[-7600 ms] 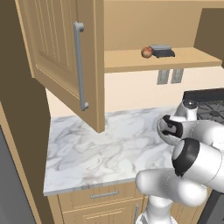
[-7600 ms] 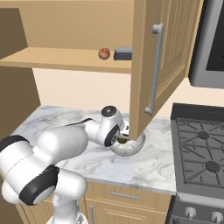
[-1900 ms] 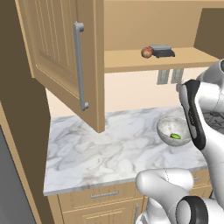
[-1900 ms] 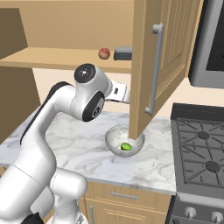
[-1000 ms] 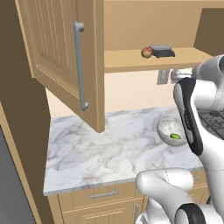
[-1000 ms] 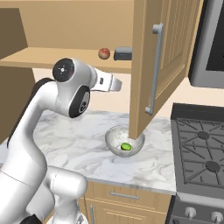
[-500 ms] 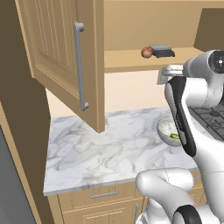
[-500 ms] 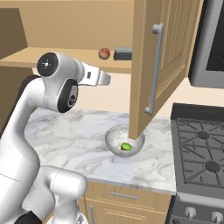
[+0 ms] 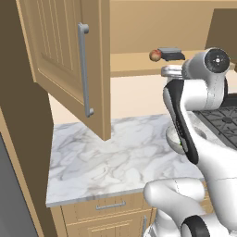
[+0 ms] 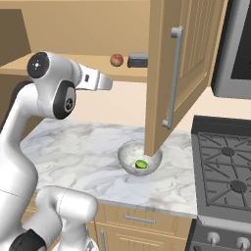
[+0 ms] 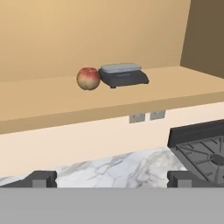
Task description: Open the cabinet. Pick the kiwi and peach from the cabinet and place them into the bowl. Then close the cabinet.
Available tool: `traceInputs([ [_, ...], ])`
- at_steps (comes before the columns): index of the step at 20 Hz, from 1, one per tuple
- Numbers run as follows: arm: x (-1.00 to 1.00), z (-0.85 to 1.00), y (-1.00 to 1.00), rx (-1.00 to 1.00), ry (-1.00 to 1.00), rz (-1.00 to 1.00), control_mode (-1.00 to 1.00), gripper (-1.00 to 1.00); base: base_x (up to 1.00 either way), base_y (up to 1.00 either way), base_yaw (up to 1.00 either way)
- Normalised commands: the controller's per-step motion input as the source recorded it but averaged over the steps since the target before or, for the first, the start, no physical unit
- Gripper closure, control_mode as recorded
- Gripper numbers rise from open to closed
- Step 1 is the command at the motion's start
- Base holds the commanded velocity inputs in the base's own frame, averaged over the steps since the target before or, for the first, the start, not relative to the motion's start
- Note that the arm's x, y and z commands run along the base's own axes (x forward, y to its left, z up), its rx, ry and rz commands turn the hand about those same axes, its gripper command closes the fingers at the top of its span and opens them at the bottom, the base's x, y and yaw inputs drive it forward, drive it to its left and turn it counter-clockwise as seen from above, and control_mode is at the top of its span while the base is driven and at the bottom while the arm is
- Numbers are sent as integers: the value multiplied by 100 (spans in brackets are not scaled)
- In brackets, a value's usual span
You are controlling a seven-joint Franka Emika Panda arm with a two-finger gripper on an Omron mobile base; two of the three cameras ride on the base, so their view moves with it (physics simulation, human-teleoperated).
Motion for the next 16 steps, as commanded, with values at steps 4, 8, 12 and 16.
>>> traceInputs([
  [4, 15, 10, 15, 0, 0, -4, -100, -100, 0, 0, 0],
  [8, 15, 19, 6, 0, 0, -3, -100, -100, 0, 0, 0],
  [12, 18, 16, 7, 0, 0, -3, -100, -100, 0, 0, 0],
  [16, 22, 3, 1, 0, 0, -3, -100, -100, 0, 0, 0],
])
